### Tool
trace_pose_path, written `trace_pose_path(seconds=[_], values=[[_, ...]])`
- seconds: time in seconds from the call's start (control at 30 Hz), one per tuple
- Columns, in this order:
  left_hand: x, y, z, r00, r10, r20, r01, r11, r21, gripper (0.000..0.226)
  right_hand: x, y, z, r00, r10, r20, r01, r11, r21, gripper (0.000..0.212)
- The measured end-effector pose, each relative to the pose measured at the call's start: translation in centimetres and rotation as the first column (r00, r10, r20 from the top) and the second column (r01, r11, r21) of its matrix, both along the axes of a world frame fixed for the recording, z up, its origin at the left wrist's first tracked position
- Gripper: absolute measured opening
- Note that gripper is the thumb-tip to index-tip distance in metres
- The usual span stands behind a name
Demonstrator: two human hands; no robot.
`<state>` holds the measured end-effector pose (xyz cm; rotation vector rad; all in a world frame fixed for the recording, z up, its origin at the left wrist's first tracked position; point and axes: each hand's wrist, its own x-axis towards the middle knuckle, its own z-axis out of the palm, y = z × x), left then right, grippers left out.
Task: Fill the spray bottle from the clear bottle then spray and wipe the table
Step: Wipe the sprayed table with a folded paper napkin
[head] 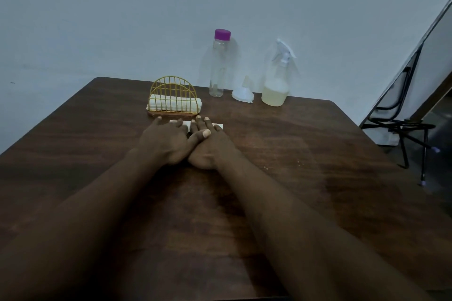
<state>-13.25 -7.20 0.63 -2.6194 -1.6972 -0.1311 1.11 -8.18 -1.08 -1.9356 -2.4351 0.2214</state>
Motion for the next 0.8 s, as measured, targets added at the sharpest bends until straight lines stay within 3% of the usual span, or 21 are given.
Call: trace_pose_path(seconds=[0.1,0.27,0.37,0.8], values=[[0.2,-0.2,-0.6,0.999,-0.001,0.034,0.001,1.0,-0.016,0.11,0.2,-0.4,-0.4,1.0,0.009,-0.01,-0.009,1.0,0.015,0.083],[1.3,-0.6,0.0,0.998,0.018,0.059,-0.014,0.997,-0.078,0.123,1.6,-0.3,0.7,1.0,0.017,-0.014,-0.018,0.998,-0.066,0.084],[3.2,-1.5,0.3,0.996,0.049,0.08,-0.037,0.99,-0.137,0.119,3.6,-0.8,0.8,1.0,0.001,-0.02,-0.003,0.994,-0.106,0.083],[16.4,-4.2,1.3,0.977,-0.082,0.195,0.118,0.977,-0.179,0.117,17.5,-4.5,0.8,0.972,-0.233,-0.033,0.227,0.965,-0.129,0.104]])
